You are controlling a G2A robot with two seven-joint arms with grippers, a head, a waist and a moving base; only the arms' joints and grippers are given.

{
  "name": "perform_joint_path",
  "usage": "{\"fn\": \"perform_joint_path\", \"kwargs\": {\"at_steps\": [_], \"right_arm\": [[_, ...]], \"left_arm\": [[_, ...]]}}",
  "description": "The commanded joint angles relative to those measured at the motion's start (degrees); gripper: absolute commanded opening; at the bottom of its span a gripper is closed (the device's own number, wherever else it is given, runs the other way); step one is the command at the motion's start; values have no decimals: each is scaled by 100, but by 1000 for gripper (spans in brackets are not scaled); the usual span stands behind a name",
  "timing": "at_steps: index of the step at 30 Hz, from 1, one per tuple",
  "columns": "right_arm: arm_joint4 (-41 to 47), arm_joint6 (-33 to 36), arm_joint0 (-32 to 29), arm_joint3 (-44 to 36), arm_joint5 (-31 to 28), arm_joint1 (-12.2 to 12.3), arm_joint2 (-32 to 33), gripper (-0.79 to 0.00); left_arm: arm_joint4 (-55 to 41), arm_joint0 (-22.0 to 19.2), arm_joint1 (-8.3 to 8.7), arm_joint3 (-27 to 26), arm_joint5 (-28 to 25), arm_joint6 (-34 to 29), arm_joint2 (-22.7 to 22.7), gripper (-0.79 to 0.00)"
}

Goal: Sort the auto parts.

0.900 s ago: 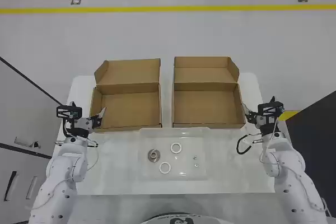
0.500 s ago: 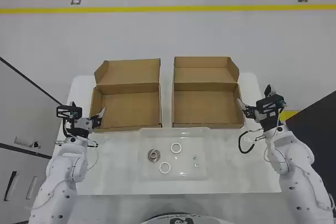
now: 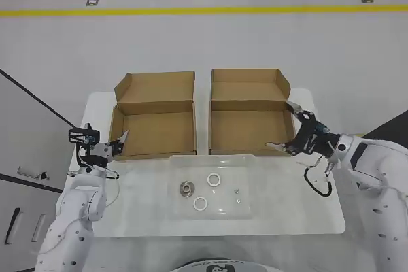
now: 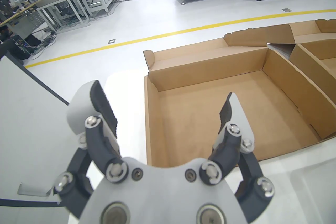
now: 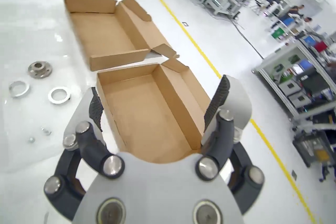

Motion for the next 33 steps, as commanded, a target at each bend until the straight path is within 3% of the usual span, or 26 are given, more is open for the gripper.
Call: {"fn": "perform_joint_path", "kwargs": {"at_steps": [1,12,19,26,33], "right_arm": [[-77,48,58,-104,-2,61,-182,0],[-49,180,759,-344,-2,747,-1347,0],[567,864,1458,-334,-2,1258,-2294,0],[1174,1544,2435,-313,-2,1822,-3511,0],[1572,1692,3600,-251,-2,2220,-4841,0]], "left_arm": [[0,0,0,0,0,0,0,0],[0,0,0,0,0,0,0,0],[0,0,0,0,0,0,0,0],[0,0,0,0,0,0,0,0],[0,0,0,0,0,0,0,0]]}}
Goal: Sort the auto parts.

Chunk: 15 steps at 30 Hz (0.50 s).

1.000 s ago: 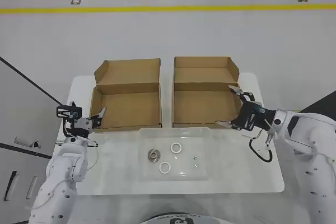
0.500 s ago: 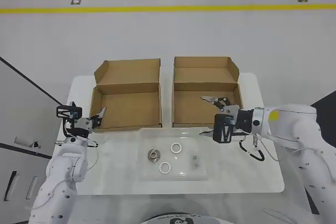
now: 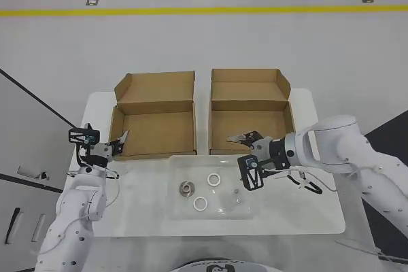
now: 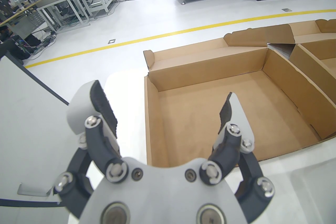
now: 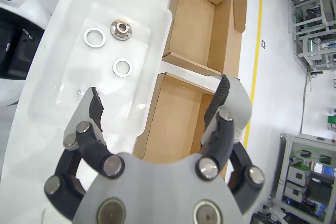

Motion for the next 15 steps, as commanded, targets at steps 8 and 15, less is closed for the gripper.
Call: {"fn": "perform_joint_path", "kwargs": {"at_steps": [8,15], "right_arm": [[82,-279,1517,118,0,301,-1750,0],[-124,-648,2615,245,0,372,-3123,0]], "left_arm": [[0,0,0,0,0,0,0,0],[0,0,0,0,0,0,0,0]]}}
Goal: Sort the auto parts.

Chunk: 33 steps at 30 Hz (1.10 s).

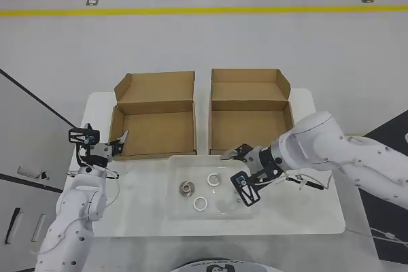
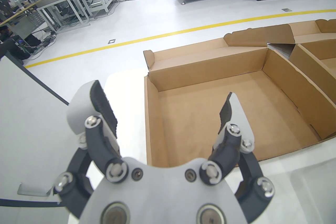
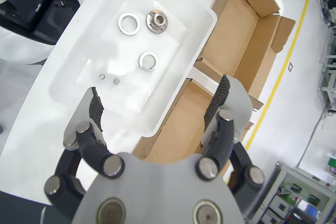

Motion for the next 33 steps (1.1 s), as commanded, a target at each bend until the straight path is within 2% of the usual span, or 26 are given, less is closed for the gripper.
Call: {"fn": "perform_joint_path", "kwargs": {"at_steps": [1,5,10,15,27,33], "right_arm": [[-40,-91,279,34,0,-3,-366,0],[-75,-293,839,139,0,-45,-1054,0],[198,-206,801,339,0,-174,-1064,0],[806,339,665,408,0,-351,-1064,0],[2078,2362,447,702,0,-884,-1064,0],[1885,2369,285,1168,0,-1091,-1064,0]], "left_arm": [[0,0,0,0,0,0,0,0],[0,0,0,0,0,0,0,0],[0,0,0,0,0,0,0,0],[0,0,0,0,0,0,0,0],[0,0,0,0,0,0,0,0],[0,0,0,0,0,0,0,0]]}}
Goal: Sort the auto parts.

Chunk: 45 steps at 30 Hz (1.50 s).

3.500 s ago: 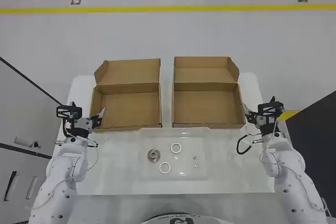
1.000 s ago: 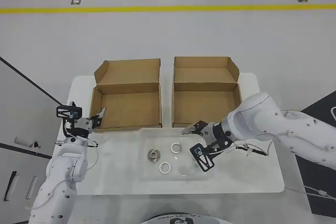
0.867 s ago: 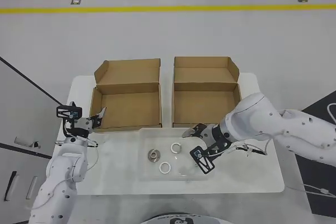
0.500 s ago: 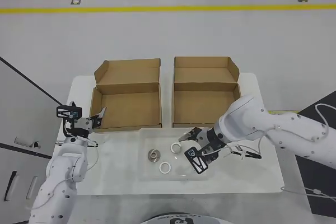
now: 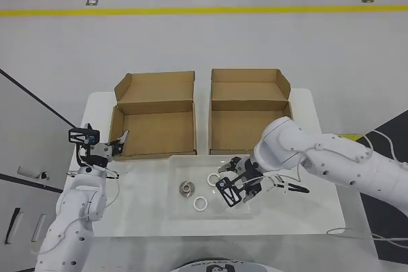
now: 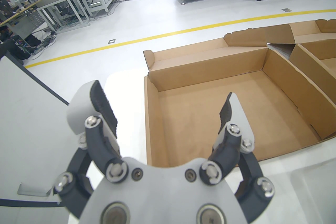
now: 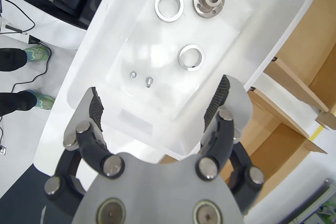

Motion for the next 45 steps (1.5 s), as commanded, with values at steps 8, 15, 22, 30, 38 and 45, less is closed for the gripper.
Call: {"fn": "perform_joint_path", "kwargs": {"at_steps": [8,15,22,30,38,45], "right_arm": [[-76,1,-221,355,0,-201,0,0],[-345,1,-332,427,0,-255,0,0],[-604,1,-420,405,0,-225,0,0],[-740,1,-521,356,0,-206,0,0],[-826,1,-582,413,0,-201,0,0],[-779,1,-569,521,0,-245,0,-394]], "left_arm": [[0,0,0,0,0,0,0,0],[0,0,0,0,0,0,0,0],[0,0,0,0,0,0,0,0],[0,0,0,0,0,0,0,0],[0,0,0,0,0,0,0,0],[0,0,0,0,0,0,0,0]]}}
